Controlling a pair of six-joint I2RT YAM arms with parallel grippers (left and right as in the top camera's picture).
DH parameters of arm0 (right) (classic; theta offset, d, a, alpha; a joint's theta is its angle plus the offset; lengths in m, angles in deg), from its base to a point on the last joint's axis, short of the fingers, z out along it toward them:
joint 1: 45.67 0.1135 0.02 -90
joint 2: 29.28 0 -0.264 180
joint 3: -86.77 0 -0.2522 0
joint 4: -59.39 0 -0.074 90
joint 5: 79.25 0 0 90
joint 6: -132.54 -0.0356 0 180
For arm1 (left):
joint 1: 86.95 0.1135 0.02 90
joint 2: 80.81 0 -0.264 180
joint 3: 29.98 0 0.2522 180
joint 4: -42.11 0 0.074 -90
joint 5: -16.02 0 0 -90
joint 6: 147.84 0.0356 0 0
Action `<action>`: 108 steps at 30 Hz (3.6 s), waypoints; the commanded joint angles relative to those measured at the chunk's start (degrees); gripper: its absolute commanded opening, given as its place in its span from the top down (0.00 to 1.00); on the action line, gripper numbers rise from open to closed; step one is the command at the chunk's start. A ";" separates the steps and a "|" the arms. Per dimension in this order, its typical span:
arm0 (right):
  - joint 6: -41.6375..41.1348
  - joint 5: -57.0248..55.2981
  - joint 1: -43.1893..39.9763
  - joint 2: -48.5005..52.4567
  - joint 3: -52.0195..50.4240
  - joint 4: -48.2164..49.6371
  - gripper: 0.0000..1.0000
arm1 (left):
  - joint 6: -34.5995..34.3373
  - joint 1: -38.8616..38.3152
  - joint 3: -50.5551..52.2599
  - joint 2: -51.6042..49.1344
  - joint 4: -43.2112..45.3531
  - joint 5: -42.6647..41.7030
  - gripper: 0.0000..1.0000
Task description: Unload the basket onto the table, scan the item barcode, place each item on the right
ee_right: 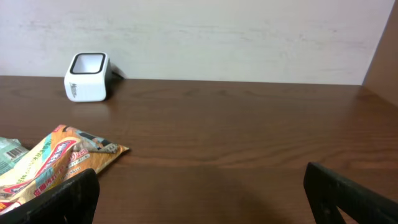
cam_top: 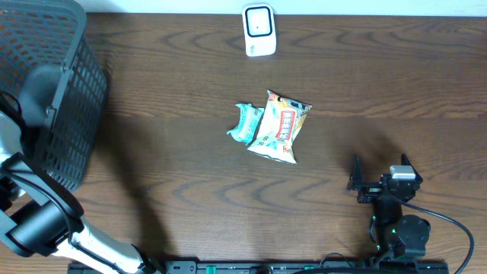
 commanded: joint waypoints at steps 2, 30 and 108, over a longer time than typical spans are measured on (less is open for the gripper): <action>0.46 -0.28 -0.44 -0.31 -0.11 -0.26 0.01 | -1.75 0.13 2.78 -0.68 0.50 0.11 0.15; 0.46 -0.28 -0.44 -0.31 -0.09 -0.26 0.01 | 4.76 0.13 0.63 6.93 2.05 -16.00 0.70; 0.46 -0.28 -0.44 -0.31 -0.11 -0.26 0.01 | -6.01 0.13 -0.13 22.84 11.23 -35.56 0.75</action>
